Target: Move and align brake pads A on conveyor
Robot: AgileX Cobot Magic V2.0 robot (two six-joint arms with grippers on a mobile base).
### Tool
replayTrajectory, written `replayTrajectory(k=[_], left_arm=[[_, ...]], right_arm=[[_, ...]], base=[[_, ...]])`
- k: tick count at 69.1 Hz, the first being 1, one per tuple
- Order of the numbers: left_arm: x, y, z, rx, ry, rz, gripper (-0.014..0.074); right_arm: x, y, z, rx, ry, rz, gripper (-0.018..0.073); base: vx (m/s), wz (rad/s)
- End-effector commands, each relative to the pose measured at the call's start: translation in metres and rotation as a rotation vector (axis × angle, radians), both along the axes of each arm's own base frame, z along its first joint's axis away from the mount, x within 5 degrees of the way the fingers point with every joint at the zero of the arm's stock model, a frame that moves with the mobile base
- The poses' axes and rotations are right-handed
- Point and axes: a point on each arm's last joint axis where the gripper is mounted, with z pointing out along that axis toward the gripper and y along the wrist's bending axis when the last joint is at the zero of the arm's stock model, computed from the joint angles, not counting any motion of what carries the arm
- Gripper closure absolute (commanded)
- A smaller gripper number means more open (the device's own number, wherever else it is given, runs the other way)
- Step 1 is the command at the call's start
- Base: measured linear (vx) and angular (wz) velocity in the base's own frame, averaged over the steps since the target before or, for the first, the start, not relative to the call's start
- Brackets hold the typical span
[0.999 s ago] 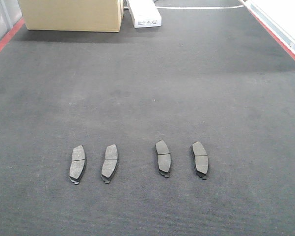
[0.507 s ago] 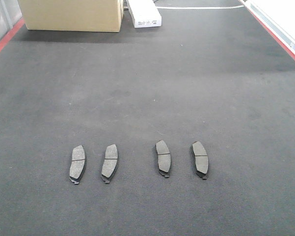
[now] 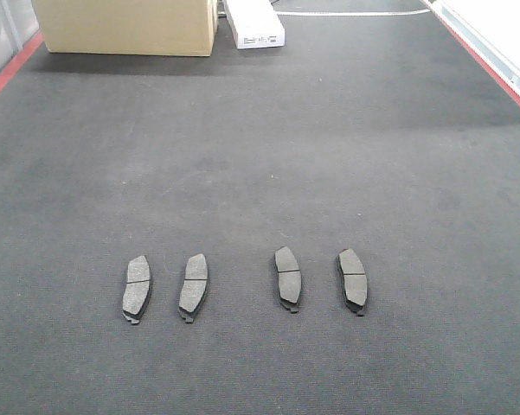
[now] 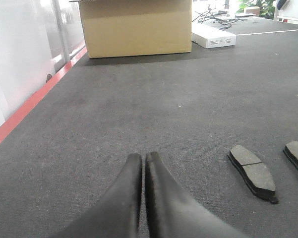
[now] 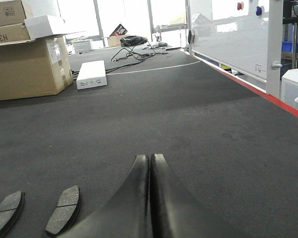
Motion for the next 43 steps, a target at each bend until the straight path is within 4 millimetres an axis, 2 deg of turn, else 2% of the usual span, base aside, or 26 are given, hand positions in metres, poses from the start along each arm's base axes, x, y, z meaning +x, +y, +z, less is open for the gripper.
replayTrajectory(k=[1, 43], left_arm=[[-0.0007, -0.0003, 0.0102, -0.008, -0.093, 0.0, 0.0603], [-0.0007, -0.0003, 0.0102, -0.008, -0.093, 0.0, 0.0603]], right_arm=[[-0.0006, -0.0003, 0.0, -0.002, -0.064, -0.005, 0.0564], [-0.0006, -0.0003, 0.0, -0.002, -0.064, -0.005, 0.0564]], base=[[0.0, 0.0], [0.0, 0.0]])
